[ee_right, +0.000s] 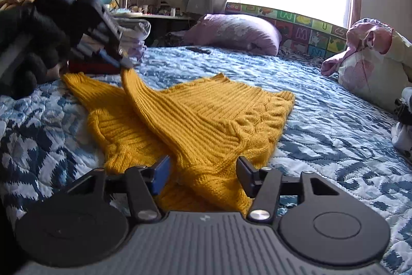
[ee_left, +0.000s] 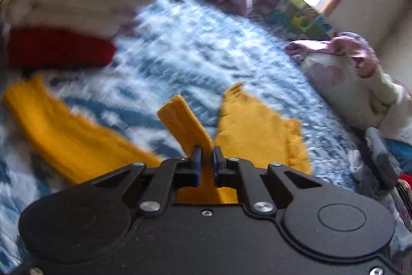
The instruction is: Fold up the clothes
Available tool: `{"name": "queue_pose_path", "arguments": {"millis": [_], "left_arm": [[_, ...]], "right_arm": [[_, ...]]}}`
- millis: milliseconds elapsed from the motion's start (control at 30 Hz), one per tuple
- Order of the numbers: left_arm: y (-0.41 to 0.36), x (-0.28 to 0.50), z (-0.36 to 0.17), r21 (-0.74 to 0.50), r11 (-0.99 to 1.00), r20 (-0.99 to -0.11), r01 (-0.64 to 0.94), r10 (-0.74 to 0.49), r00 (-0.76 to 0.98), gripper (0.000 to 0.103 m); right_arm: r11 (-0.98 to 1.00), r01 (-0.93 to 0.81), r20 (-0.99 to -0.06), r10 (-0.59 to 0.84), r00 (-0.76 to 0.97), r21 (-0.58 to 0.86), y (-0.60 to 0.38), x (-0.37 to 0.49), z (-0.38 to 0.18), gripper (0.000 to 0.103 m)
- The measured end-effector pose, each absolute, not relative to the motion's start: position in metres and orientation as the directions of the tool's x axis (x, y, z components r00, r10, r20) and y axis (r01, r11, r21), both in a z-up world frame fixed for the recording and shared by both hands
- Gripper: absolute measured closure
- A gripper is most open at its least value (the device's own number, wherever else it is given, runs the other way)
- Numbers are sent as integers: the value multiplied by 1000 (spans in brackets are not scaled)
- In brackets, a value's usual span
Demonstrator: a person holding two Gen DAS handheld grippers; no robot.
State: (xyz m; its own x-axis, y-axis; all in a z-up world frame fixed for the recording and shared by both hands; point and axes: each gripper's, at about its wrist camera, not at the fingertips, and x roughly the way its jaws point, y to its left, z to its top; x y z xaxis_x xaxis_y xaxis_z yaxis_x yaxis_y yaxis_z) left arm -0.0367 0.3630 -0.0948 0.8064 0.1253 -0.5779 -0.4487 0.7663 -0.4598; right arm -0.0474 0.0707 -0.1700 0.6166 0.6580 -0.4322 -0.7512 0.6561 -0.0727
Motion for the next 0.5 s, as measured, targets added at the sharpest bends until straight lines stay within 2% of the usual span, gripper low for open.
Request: {"name": "queue_pose_path", "arguments": {"millis": [167, 500], "left_arm": [[330, -9, -60, -447, 826, -521, -342, 70, 850, 97], [282, 80, -43, -437, 869, -504, -232, -23, 863, 98]], "right_arm": [[655, -753, -406, 672, 620, -65, 69, -50, -167, 47], [627, -778, -430, 691, 581, -44, 68, -50, -168, 51]]}}
